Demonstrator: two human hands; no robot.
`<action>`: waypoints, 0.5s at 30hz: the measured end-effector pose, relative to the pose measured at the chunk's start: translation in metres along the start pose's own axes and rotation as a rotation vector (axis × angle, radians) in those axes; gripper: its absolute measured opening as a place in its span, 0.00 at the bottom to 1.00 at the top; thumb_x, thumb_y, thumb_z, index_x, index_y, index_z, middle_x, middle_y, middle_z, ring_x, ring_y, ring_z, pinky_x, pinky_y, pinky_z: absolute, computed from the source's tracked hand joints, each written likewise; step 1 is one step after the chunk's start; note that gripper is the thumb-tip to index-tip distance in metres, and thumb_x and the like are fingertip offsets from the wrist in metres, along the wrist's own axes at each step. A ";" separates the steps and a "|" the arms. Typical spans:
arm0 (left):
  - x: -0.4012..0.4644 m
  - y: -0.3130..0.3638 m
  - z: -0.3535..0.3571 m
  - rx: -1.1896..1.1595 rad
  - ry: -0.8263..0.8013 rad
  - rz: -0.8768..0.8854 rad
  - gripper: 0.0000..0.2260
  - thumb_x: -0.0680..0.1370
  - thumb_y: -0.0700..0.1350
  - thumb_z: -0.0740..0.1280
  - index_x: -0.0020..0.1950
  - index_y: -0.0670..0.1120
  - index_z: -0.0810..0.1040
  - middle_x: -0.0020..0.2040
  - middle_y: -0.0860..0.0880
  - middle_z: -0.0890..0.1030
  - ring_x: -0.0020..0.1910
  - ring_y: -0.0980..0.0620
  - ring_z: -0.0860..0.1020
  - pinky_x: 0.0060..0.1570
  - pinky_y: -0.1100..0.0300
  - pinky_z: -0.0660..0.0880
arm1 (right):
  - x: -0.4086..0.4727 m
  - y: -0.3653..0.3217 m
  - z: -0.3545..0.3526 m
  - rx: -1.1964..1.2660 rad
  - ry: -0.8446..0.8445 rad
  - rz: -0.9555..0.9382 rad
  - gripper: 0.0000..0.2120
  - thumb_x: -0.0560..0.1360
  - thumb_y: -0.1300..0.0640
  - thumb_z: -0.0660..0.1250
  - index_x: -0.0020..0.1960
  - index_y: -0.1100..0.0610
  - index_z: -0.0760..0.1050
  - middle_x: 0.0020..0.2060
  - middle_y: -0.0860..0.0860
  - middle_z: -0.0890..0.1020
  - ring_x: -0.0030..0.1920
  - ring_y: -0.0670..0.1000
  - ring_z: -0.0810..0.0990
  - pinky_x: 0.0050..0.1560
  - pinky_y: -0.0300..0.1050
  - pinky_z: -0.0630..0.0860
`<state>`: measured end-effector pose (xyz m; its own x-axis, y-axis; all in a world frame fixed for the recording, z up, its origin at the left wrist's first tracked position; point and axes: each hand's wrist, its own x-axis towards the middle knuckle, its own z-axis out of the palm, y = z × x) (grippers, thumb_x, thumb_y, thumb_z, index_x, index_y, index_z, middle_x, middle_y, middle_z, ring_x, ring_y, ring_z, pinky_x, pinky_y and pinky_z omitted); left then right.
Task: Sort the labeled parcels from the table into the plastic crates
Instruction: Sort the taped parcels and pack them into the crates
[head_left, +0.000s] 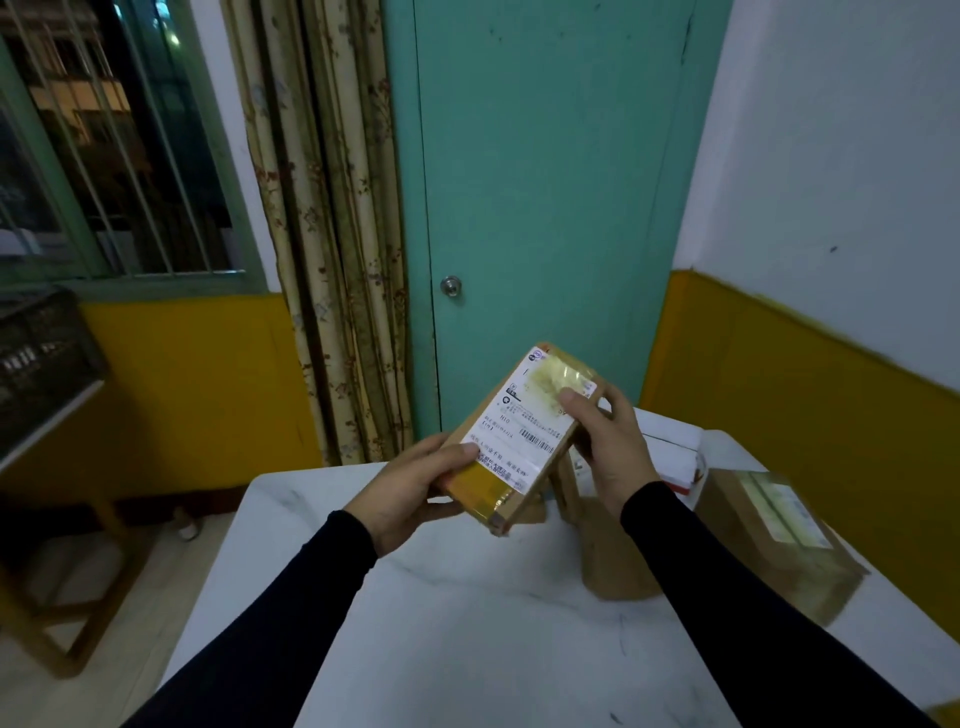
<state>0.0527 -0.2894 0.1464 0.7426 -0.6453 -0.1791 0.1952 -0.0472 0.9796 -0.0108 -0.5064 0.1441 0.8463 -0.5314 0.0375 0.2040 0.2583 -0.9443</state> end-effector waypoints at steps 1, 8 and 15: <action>0.000 -0.001 0.000 0.002 0.000 -0.008 0.25 0.69 0.57 0.72 0.64 0.51 0.77 0.56 0.48 0.84 0.60 0.47 0.79 0.64 0.46 0.74 | 0.002 0.001 0.000 -0.014 -0.004 -0.010 0.27 0.71 0.50 0.76 0.67 0.47 0.70 0.53 0.52 0.85 0.51 0.51 0.85 0.51 0.48 0.81; -0.006 -0.003 -0.003 -0.030 0.096 0.024 0.26 0.69 0.57 0.72 0.66 0.53 0.74 0.58 0.49 0.83 0.61 0.48 0.79 0.63 0.47 0.74 | 0.009 0.011 0.014 -0.026 -0.035 0.030 0.53 0.53 0.34 0.81 0.73 0.46 0.65 0.62 0.53 0.80 0.60 0.54 0.81 0.66 0.59 0.74; -0.026 -0.007 -0.008 -0.181 0.255 0.101 0.25 0.72 0.54 0.71 0.68 0.53 0.72 0.60 0.49 0.82 0.62 0.47 0.78 0.65 0.47 0.73 | -0.002 0.028 0.051 -0.076 -0.345 0.046 0.33 0.73 0.49 0.74 0.72 0.38 0.63 0.62 0.51 0.81 0.61 0.51 0.81 0.63 0.52 0.77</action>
<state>0.0372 -0.2666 0.1434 0.8962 -0.4266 -0.1215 0.2063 0.1583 0.9656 0.0181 -0.4576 0.1346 0.9726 -0.2139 0.0905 0.1359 0.2082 -0.9686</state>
